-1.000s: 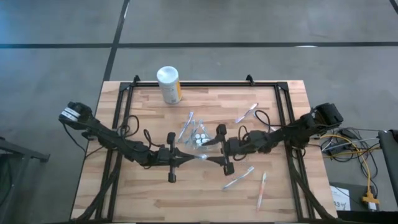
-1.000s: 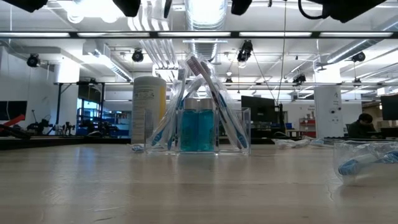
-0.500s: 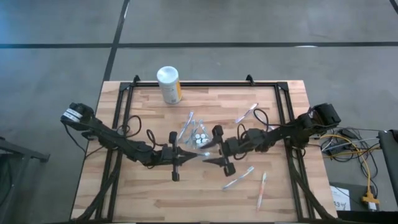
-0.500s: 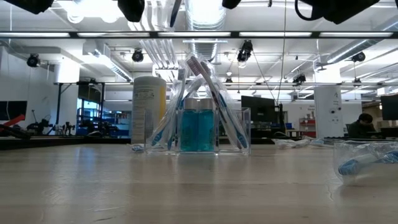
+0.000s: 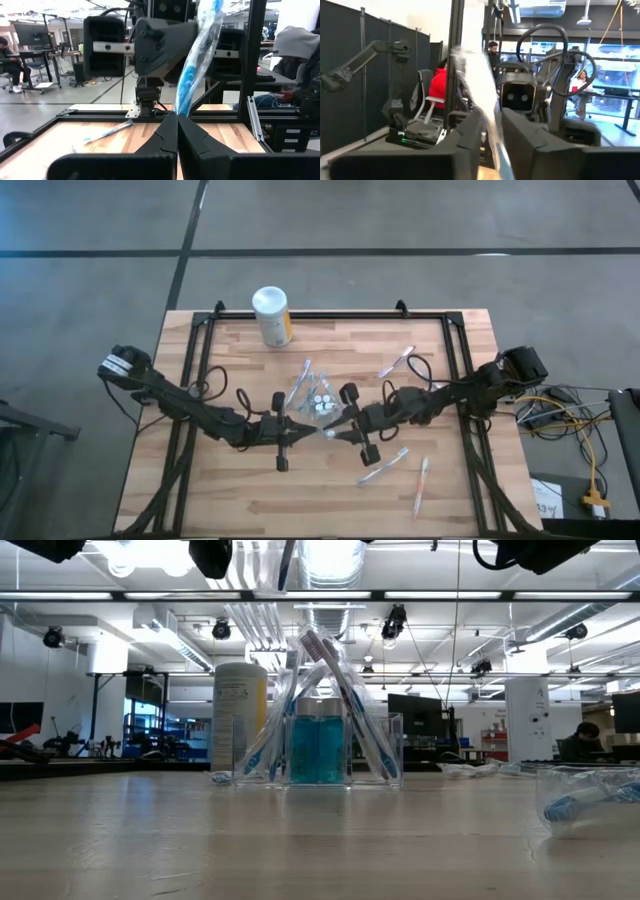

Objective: Pick & Place toothbrushing station
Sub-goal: Put the blue toothbrush into the transparent organizer

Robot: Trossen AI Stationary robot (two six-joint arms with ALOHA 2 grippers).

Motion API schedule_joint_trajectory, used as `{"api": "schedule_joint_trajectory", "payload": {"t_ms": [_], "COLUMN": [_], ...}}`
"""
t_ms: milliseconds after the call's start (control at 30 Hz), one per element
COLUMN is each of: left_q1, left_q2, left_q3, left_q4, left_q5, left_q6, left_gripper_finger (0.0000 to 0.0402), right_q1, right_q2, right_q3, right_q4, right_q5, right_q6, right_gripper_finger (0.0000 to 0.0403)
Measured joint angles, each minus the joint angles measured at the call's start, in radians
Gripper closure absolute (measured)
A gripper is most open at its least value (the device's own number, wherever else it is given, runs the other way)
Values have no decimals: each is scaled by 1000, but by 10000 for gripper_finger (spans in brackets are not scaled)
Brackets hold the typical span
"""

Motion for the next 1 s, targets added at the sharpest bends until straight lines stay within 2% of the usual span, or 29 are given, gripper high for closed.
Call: {"api": "schedule_joint_trajectory", "payload": {"t_ms": [67, 133, 433, 733, 1000], "left_q1": [1, 1, -3, -38, -68], "left_q2": [0, 0, -3, -65, -154], "left_q3": [0, 1, -1, -2, -3], "left_q4": [-11, -18, -27, -187, -408], "left_q5": [3, 7, 7, 2, 2], "left_q6": [-13, -18, -33, -34, -140], "left_gripper_finger": [401, 401, 378, 331, 301], "right_q1": [0, 0, 0, 2, 30], "right_q2": [0, 0, -4, -61, -154], "right_q3": [3, 4, 0, -6, -17], "right_q4": [-1, -6, -28, -177, -405], "right_q5": [-12, -15, -17, -19, 144], "right_q6": [-8, -14, -18, -22, -32], "right_gripper_finger": [370, 384, 388, 390, 390]}}
